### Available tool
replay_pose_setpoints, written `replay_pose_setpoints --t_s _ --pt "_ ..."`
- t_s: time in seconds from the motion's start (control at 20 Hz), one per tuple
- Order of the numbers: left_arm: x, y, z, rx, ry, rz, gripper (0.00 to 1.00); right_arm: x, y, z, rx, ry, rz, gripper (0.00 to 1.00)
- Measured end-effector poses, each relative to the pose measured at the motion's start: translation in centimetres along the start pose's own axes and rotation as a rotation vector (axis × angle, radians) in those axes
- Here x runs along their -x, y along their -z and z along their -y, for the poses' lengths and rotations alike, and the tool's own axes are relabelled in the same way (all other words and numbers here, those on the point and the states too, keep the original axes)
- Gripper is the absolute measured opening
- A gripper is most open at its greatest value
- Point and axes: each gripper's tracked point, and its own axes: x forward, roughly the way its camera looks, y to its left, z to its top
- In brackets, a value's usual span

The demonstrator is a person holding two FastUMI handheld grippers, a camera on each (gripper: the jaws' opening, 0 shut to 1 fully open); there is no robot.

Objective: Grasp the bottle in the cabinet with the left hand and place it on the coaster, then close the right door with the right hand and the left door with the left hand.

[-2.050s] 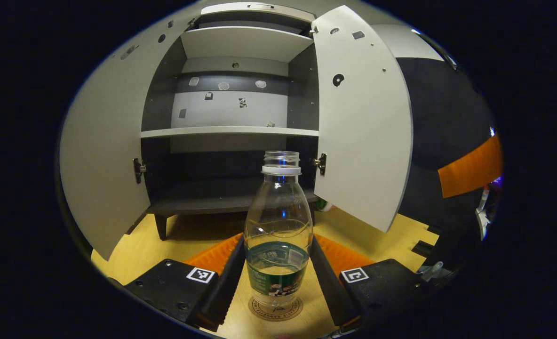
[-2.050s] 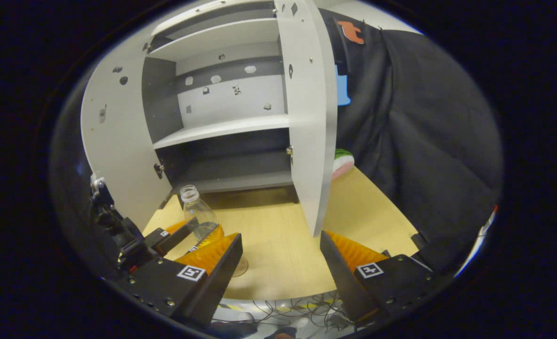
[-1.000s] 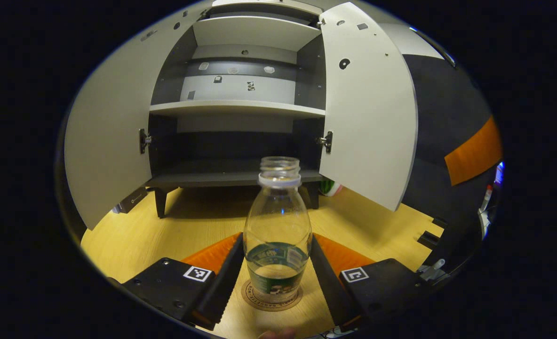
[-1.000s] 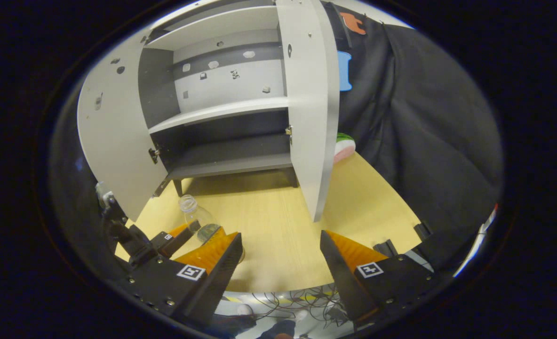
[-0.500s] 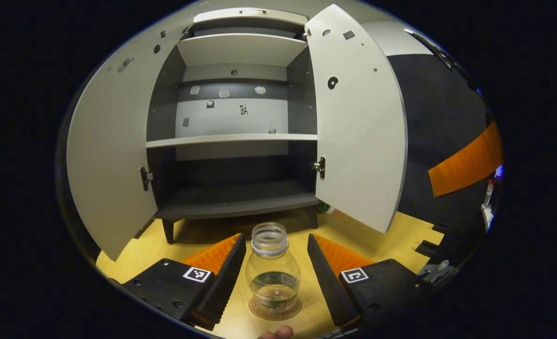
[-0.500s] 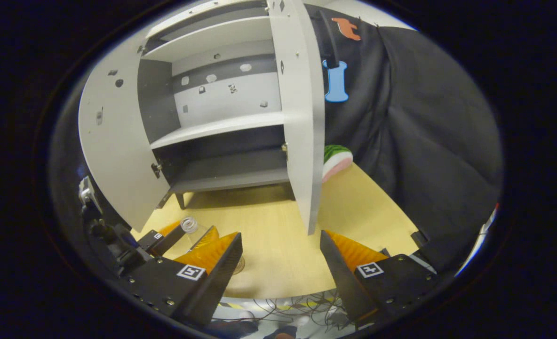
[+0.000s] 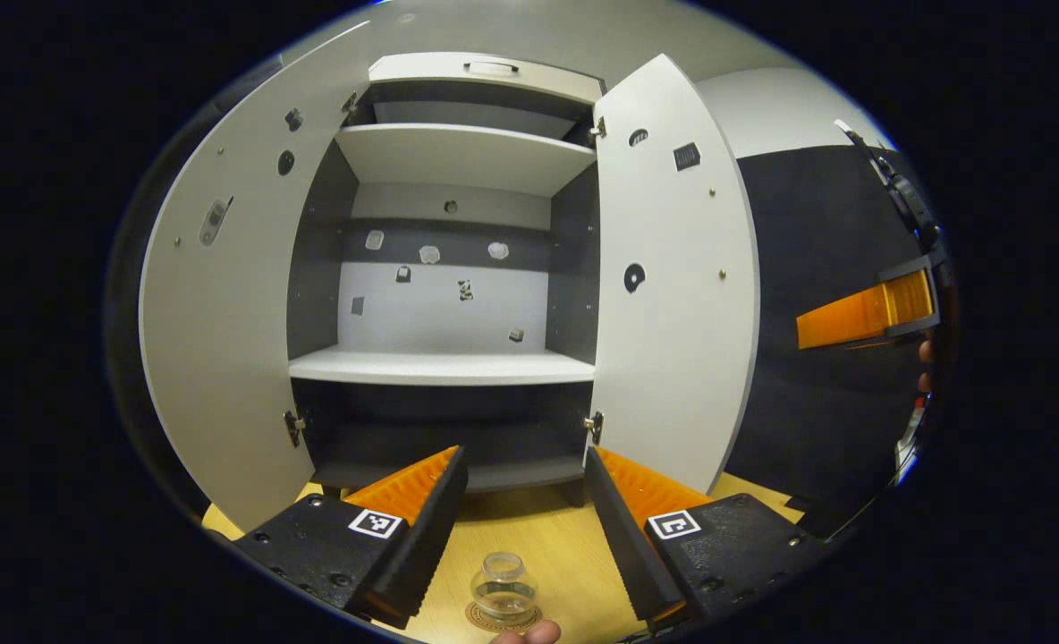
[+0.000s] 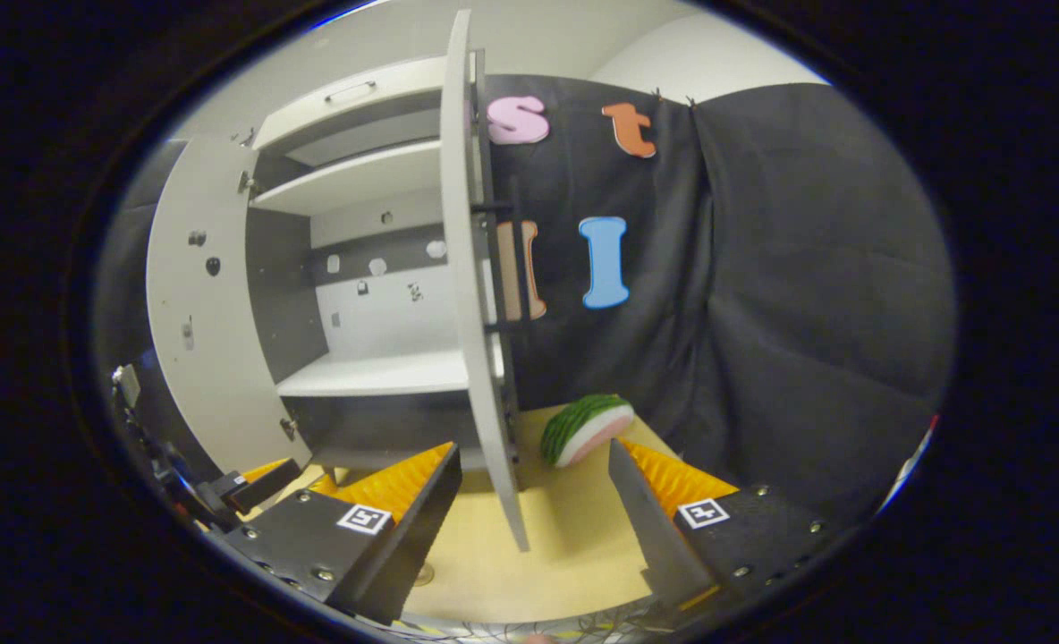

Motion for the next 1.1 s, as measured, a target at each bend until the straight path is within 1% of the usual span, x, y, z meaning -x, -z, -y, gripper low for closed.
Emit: replay_pose_setpoints --t_s 0.05,0.1,0.15,0.2,0.25,0.45,0.5,0.55,0.6,0.7,0.8,0.9,1.0,1.1 --pt "0.0 -1.1 0.1 -0.007 -0.002 0.011 0.85 -0.6 -1.3 0.2 -0.008 -0.015 0.020 1.00" --pt "0.1 -2.0 0.1 -0.022 -0.006 0.020 0.85 -1.4 -2.6 0.4 -0.019 -0.030 0.039 1.00" --pt "0.2 -2.9 -0.1 -0.036 -0.013 0.035 0.82 -2.3 -3.4 0.8 -0.029 -0.045 0.055 1.00" --pt "0.3 -3.6 -0.3 -0.054 -0.023 0.047 0.86 -3.1 -4.1 1.0 -0.036 -0.058 0.070 1.00" --pt "0.4 -3.9 -0.6 -0.072 -0.036 0.052 0.87 -3.9 -4.5 1.2 -0.038 -0.069 0.074 1.00" --pt "1.3 -3.5 -2.2 -0.106 -0.090 0.023 0.87 -5.9 -4.8 0.9 -0.034 -0.127 0.065 1.00" --pt "1.4 -3.2 -2.7 -0.104 -0.107 0.013 0.87 -6.1 -5.0 0.7 -0.031 -0.137 0.073 1.00" --pt "1.5 -3.0 -3.2 -0.101 -0.122 0.002 0.87 -6.4 -5.2 0.6 -0.024 -0.145 0.078 0.98" --pt "1.5 -2.7 -3.6 -0.095 -0.136 -0.009 0.87 -6.7 -5.2 0.7 -0.013 -0.149 0.076 1.00" --pt "1.4 -2.1 -4.4 -0.080 -0.155 -0.038 0.87 -7.0 -5.1 0.6 -0.006 -0.159 0.067 1.00" --pt "1.3 -2.3 -5.3 -0.069 -0.177 -0.040 0.87 -6.9 -5.1 0.1 -0.006 -0.178 0.062 1.00" --pt "1.2 -2.5 -6.1 -0.070 -0.195 -0.040 0.87 -7.0 -5.2 -0.2 0.006 -0.191 0.066 0.98" --pt "1.2 -2.5 -6.6 -0.071 -0.208 -0.044 0.87 -7.0 -5.1 -1.1 0.019 -0.211 0.067 0.98" --pt "1.2 -2.7 -6.9 -0.066 -0.217 -0.045 0.87 -7.0 -4.8 -2.8 0.020 -0.255 0.063 0.98"
